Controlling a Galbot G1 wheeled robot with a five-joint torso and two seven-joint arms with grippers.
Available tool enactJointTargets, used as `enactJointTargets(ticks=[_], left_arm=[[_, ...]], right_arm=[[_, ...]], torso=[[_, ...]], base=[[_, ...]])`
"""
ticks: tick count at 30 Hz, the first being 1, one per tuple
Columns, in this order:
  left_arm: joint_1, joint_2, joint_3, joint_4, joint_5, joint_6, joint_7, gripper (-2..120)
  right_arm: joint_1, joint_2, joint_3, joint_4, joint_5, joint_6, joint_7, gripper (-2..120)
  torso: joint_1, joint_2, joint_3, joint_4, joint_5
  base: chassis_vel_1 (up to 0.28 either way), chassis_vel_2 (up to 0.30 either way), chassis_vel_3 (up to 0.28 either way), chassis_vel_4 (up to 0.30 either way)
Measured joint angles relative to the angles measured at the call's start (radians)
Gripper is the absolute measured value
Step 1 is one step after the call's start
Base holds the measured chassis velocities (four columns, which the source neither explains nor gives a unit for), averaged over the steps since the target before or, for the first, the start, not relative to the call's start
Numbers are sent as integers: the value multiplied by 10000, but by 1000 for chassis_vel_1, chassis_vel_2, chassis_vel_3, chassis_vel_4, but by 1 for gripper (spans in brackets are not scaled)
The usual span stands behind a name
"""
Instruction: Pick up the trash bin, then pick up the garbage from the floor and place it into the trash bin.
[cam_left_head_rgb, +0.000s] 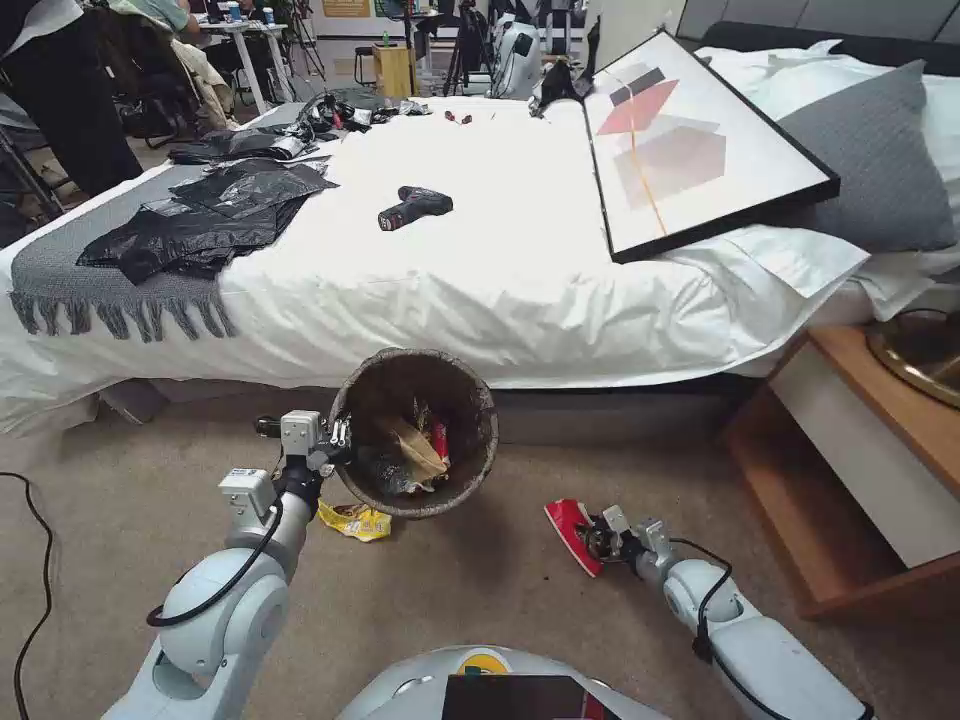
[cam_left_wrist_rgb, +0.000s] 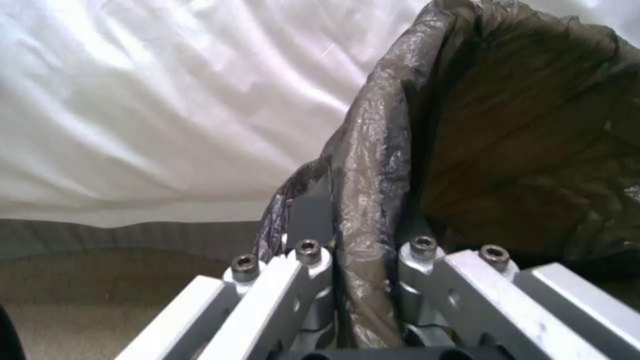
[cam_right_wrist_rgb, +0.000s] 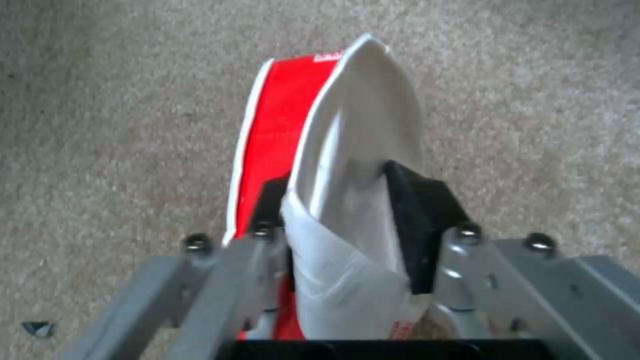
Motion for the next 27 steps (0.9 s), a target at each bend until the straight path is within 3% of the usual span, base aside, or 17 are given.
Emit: enactJointTargets(ticks=[3,5,7,15,27], left_arm=[[-7,10,-6,9,-11,4,0,7],[-10,10,-6,10,-12,5,0,7],[-18,10,-5,10,-16,7,0,7],[-17,1,0,17,-25,11,-4,7],[118,-1,-40,-42,-61,41,-143,7]], right_arm=[[18,27,2,-10,-12,12,19,10],[19,32,2,-12,-13,17,23,9],[20,55,4,-22,-14,45,24,0],[-75,51,118,135,-115,153,43,0],[-1261,-768,1021,3599,215,529,349,0]], torso=[[0,0,0,0,-1],[0,0,0,0,-2],[0,0,0,0,1],[0,0,0,1,3],[0,0,0,5,0]], base=[[0,0,0,0],[0,0,0,0],[0,0,0,0],[0,0,0,0],[0,0,0,0]])
